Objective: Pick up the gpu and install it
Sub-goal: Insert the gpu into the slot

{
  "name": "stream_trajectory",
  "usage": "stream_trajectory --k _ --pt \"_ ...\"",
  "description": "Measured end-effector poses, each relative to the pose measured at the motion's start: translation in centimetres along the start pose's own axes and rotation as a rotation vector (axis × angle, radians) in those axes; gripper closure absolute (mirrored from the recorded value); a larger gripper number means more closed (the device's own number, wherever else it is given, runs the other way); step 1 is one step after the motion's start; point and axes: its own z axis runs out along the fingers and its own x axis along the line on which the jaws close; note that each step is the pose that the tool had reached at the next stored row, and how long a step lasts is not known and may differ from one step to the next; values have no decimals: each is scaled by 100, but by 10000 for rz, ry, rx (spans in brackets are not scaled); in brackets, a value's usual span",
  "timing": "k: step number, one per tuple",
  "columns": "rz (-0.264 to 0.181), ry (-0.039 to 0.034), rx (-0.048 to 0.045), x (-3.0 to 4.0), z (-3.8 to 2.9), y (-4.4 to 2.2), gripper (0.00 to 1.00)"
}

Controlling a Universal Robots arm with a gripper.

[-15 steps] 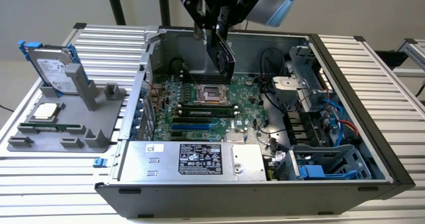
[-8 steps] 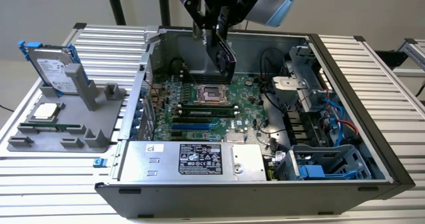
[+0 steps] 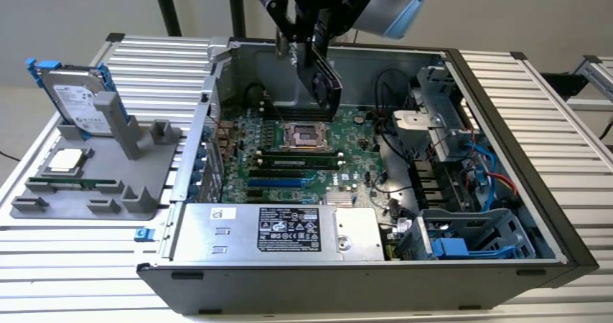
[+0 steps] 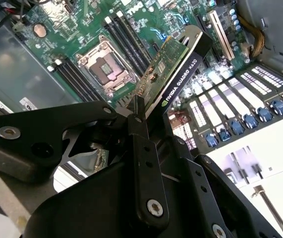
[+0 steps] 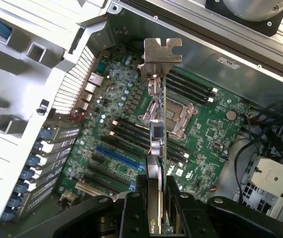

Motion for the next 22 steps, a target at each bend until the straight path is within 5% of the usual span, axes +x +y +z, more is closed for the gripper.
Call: stream_trajectory --k 22 --pt "-1505 86 -26 0 -5 0 100"
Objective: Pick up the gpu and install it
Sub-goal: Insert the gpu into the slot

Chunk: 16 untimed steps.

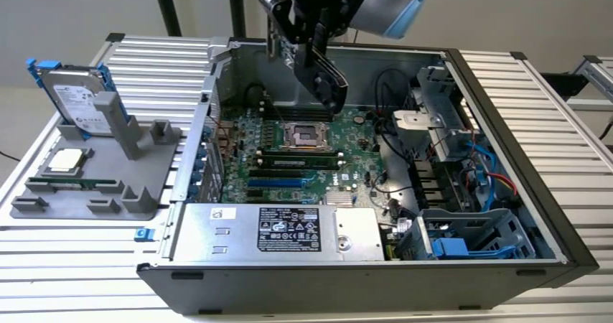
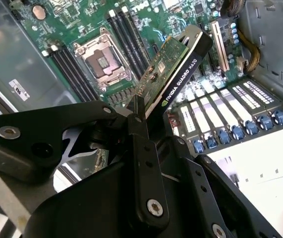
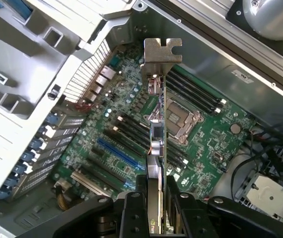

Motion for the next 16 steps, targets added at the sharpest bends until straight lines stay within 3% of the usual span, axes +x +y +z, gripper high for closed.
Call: stream_trajectory --k 16 --pt "-1087 63 -18 0 -6 0 100"
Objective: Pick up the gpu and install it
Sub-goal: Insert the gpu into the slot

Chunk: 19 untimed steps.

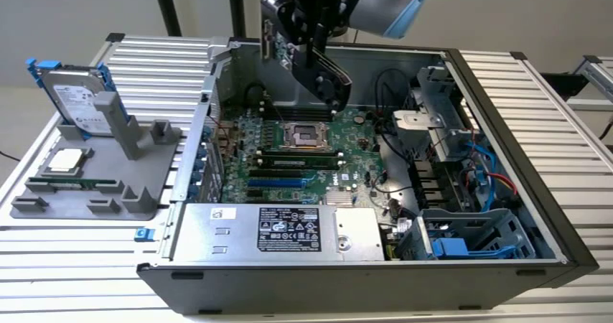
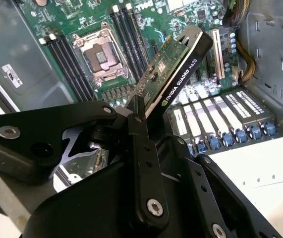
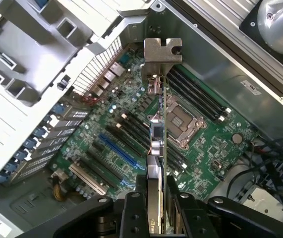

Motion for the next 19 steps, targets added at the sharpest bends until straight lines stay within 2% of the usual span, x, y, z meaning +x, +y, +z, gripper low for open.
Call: stream_trajectory --k 19 --pt "-1518 85 -26 0 -5 0 100"
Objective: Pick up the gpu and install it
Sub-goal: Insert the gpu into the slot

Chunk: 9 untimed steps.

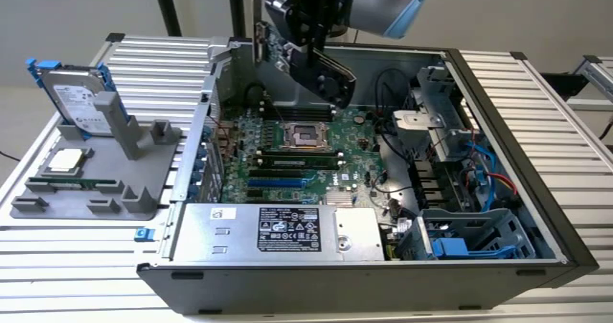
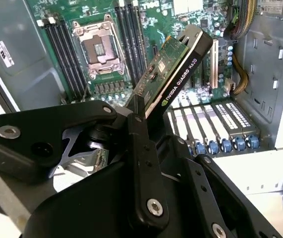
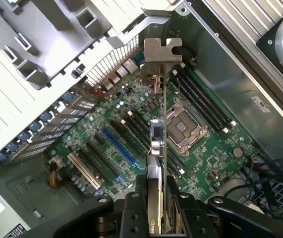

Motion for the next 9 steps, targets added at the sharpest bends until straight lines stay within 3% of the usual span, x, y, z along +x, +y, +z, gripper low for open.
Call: stream_trajectory --k 9 --pt "-722 42 -12 0 -4 0 100"
